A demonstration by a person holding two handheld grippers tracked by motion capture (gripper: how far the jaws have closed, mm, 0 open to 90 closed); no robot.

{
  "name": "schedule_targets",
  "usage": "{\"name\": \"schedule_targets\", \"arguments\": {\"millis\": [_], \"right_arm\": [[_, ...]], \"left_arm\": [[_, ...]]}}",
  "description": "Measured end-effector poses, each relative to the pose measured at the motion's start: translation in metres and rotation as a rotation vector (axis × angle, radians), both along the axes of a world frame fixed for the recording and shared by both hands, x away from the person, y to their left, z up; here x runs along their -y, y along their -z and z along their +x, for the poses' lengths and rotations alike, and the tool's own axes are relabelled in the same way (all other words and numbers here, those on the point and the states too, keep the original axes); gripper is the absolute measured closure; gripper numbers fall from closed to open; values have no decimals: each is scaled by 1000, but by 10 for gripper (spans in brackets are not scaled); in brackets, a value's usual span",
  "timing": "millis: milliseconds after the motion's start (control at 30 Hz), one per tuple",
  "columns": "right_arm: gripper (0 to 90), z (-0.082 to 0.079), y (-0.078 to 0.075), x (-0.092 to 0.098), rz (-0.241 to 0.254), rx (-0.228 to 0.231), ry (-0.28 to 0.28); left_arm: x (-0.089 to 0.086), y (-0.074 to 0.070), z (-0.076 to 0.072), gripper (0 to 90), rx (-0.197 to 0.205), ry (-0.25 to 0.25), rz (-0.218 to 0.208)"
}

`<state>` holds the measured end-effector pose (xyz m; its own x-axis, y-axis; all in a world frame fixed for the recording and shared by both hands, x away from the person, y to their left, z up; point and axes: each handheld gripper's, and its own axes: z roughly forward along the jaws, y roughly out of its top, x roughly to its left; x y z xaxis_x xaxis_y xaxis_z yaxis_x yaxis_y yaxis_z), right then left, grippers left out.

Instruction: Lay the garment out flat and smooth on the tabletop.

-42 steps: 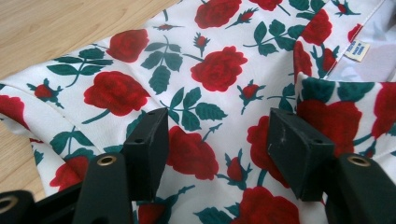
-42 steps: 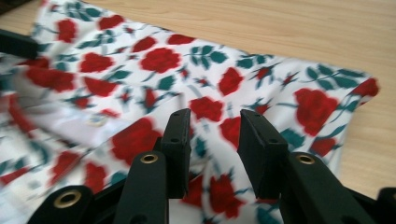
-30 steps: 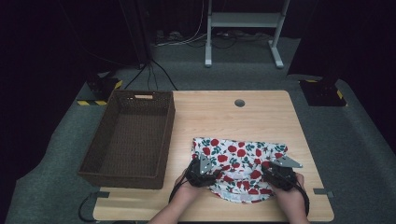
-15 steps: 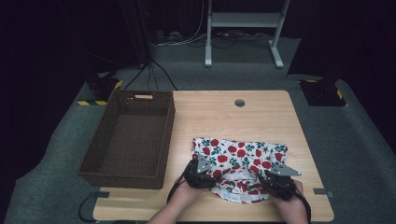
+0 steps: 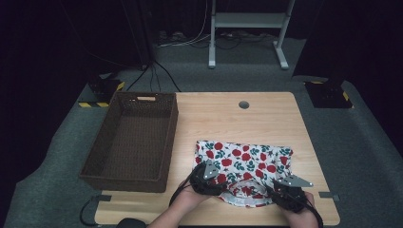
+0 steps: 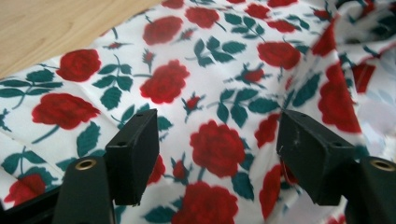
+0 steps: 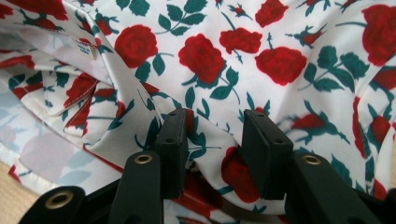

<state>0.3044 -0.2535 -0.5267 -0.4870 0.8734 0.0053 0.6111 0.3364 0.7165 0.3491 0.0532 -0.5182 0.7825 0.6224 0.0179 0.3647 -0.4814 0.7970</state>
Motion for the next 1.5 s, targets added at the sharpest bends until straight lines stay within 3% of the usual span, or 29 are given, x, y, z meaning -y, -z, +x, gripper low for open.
{"name": "schedule_targets", "arguments": {"millis": [100, 267, 433, 767, 967, 1267, 1500], "right_arm": [[605, -3, 1, 0, -6, -3, -3], [601, -10, 1, 2, -15, -3, -4], [590, -13, -1, 5, -13, 10, 9], [561, -9, -11, 3, 20, 73, 38], [533, -2, -7, -8, 37, 62, 15], [474, -1, 5, -14, 14, -27, -31], [419, 1, 2, -12, 19, -10, -15]], "left_arm": [[5, 2, 8, 285, 10, -31, -14], [12, 5, 11, 284, -3, -2, -6], [20, 5, 6, 284, -20, 61, 9], [28, 13, -7, 277, -26, 96, 58], [26, 15, -13, 263, -27, 106, 90], [6, 8, -2, 245, -7, 40, 78], [-12, 9, 11, 234, -13, -53, 42]]}}
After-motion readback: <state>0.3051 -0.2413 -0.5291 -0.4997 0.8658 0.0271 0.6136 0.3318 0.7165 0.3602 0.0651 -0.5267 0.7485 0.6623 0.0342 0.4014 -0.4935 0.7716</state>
